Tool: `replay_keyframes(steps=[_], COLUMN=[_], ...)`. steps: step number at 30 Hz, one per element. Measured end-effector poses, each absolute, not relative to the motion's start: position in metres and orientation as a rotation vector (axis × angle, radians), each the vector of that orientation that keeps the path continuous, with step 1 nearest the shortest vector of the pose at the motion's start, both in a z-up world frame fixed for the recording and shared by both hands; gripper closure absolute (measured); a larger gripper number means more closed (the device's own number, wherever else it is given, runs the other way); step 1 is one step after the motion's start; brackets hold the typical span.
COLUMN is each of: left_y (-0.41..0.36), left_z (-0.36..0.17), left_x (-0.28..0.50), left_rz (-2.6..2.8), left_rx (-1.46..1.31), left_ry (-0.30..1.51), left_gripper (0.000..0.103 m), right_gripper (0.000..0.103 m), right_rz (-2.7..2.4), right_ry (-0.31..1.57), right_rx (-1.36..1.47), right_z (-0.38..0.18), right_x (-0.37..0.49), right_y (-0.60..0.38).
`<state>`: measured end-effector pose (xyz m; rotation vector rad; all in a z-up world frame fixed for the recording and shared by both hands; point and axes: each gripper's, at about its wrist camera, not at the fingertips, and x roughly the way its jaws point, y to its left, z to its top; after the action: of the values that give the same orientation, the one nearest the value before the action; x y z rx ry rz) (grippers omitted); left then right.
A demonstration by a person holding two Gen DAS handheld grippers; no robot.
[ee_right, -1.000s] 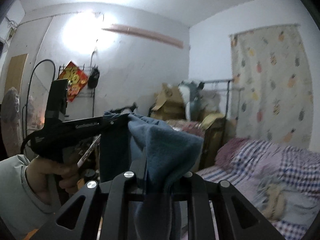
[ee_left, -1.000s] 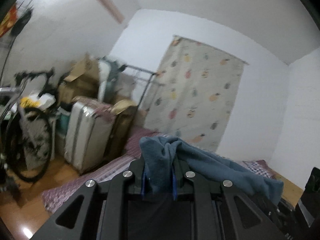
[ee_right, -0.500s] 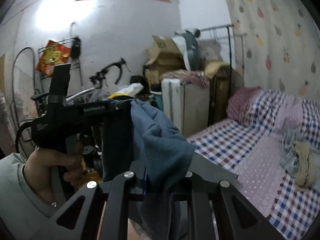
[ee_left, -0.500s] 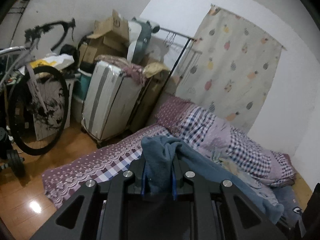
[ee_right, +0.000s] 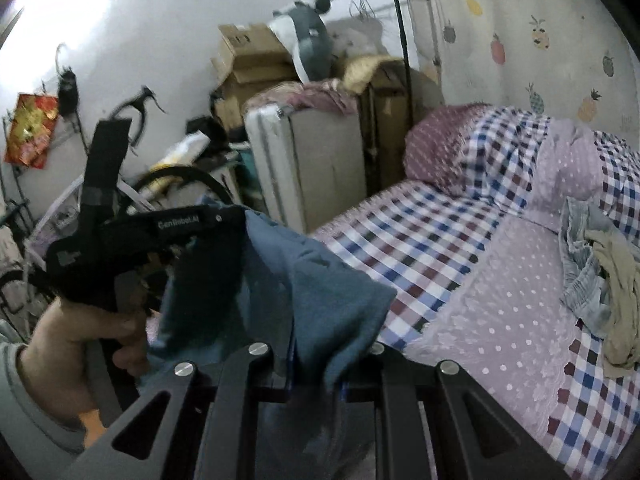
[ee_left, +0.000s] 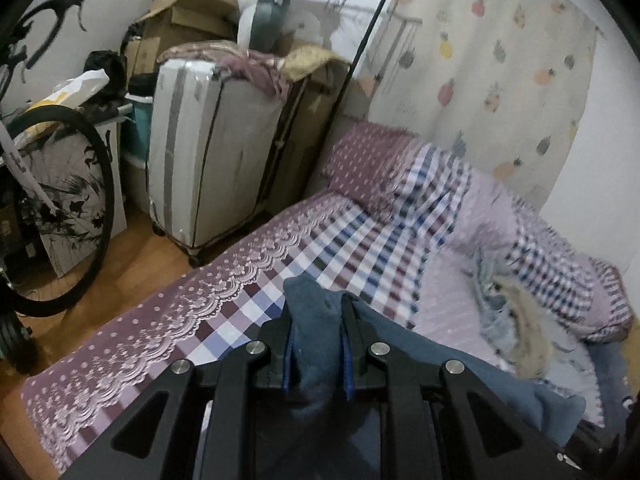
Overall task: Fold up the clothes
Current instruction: 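Carry the held teal shirt away from the bed with both tools, then open both tools to release the teal shirt beside the bed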
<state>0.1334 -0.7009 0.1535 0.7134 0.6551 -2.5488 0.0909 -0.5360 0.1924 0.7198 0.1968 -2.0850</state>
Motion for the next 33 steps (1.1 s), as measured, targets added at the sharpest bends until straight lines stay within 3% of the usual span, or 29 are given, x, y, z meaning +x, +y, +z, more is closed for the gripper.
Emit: replay_keyframes(steps=[6, 9, 11, 12, 13, 15, 26, 33], left_y=[-0.707, -0.706, -0.707, -0.708, -0.711, -0.716, -0.684, -0.580], left_z=[0.104, 0.094, 0.098, 0.102, 0.107, 0.119, 0.193, 0.272], left_x=[0.099, 0.094, 0.097, 0.100, 0.108, 0.123, 0.199, 0.237], left_rz=[-2.512, -2.499, -2.478, -2.465, -2.453, -2.428, -2.492, -2.688], left_rx=[0.827, 0.870, 0.850, 0.823, 0.781, 0.698, 0.536, 0.465], left_ry=[0.669, 0.634, 0.596, 0.580, 0.584, 0.592, 0.564, 0.386], left_gripper=[0.085, 0.076, 0.058, 0.039, 0.026, 0.020, 0.020, 0.019], right_gripper=[0.087, 0.077, 0.056, 0.047, 0.046, 0.043, 0.036, 0.025], right_rz=[-2.102, -2.143, -2.195, -2.235, -2.284, -2.367, -2.498, -2.487], right_ry=[0.263, 0.299, 0.320, 0.331, 0.336, 0.322, 0.042, -0.023], right_rx=[0.821, 0.882, 0.920, 0.921, 0.912, 0.911, 0.747, 0.568], right_z=[0.143, 0.122, 0.112, 0.110, 0.110, 0.114, 0.207, 0.288], right_x=[0.054, 0.037, 0.028, 0.025, 0.023, 0.013, 0.037, 0.112], right_y=[-0.542, -0.545, -0.542, -0.539, -0.532, -0.515, -0.387, -0.284])
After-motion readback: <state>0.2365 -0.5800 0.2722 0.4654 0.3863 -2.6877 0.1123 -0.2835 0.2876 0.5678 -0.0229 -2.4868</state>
